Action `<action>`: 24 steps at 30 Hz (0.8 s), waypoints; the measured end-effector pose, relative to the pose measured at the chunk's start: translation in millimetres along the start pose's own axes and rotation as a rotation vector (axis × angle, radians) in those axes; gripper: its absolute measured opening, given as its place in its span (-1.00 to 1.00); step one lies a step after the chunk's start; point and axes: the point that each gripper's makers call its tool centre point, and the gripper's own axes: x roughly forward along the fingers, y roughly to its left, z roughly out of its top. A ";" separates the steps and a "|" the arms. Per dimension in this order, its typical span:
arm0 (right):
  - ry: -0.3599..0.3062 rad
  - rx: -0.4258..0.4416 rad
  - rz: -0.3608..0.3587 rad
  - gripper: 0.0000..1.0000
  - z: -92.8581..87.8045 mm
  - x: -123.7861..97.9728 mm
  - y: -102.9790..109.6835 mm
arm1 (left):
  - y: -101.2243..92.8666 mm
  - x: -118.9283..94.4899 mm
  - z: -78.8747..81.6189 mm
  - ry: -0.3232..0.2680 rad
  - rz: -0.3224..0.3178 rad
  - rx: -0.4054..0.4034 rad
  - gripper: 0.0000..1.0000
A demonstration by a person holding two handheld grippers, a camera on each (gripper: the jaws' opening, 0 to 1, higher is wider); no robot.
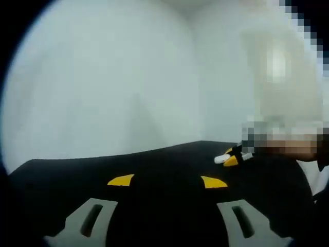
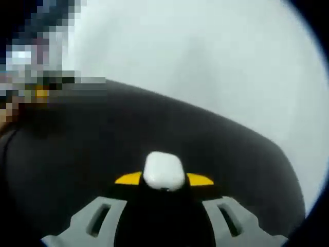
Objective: Pick up three earphones and place each one into its charging case using tactile feedback, ensure that each earphone is properly inserted and securely positioned inside the case.
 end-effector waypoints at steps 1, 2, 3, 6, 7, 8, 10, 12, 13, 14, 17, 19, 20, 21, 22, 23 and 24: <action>-0.023 0.005 -0.003 -0.33 5.0 -3.2 -0.5 | 0.5 0.0 -1.9 0.006 0.003 0.001 -0.08; -0.110 0.029 -0.038 -0.27 20.8 -11.7 -5.1 | 0.9 -0.2 -3.9 0.014 0.005 -0.001 -0.08; -0.181 0.054 -0.047 -0.26 33.2 -20.7 -4.7 | 1.1 -0.3 -5.3 0.019 0.007 -0.001 -0.08; -0.392 0.123 0.079 -0.29 65.9 -45.5 26.1 | -1.2 -1.2 -5.2 0.016 0.005 0.004 -0.09; -0.448 0.155 0.175 -0.35 71.6 -53.5 47.6 | -1.9 -1.4 -4.8 0.013 0.004 0.007 -0.10; -0.479 0.190 0.308 -0.38 73.6 -61.3 73.1 | -3.5 -2.1 -4.1 0.010 -0.001 0.016 -0.11; -0.474 0.342 0.523 -0.39 68.6 -70.9 112.3 | -7.3 -3.8 -2.5 -0.006 -0.016 0.037 -0.17; -0.442 0.364 0.569 -0.39 59.8 -70.2 127.2 | -10.6 -7.1 -2.5 0.010 -0.018 0.028 -0.19; -0.418 0.332 0.546 -0.39 55.0 -66.9 129.3 | -13.5 -10.0 0.3 0.009 -0.013 0.017 -0.19; -0.408 0.295 0.533 -0.39 51.7 -67.2 132.3 | -19.2 -13.3 4.1 -0.002 -0.018 -0.008 -0.19; -0.418 0.256 0.526 -0.38 52.2 -77.3 140.3 | -38.8 -23.5 3.7 0.022 -0.047 -0.072 -0.20; -0.455 0.262 0.520 -0.38 57.5 -83.4 138.2 | -47.0 -30.4 -1.1 0.043 -0.044 -0.052 -0.20; -0.473 0.271 0.517 -0.39 58.7 -85.5 137.5 | -49.2 -33.6 -3.2 0.046 -0.041 -0.049 -0.20; -0.476 0.277 0.513 -0.39 56.7 -86.0 138.5 | -49.2 -37.0 -5.3 0.052 -0.032 -0.050 -0.20; -0.480 0.285 0.510 -0.39 53.0 -85.2 139.2 | -48.7 -40.5 -6.8 0.051 -0.027 -0.053 -0.20; -0.470 0.300 0.509 -0.39 50.6 -82.2 138.4 | -48.9 -44.0 -7.4 0.047 -0.023 -0.071 -0.20; -0.454 0.307 0.516 -0.39 45.0 -81.3 140.0 | -49.8 -48.0 -7.9 0.046 -0.026 -0.094 -0.20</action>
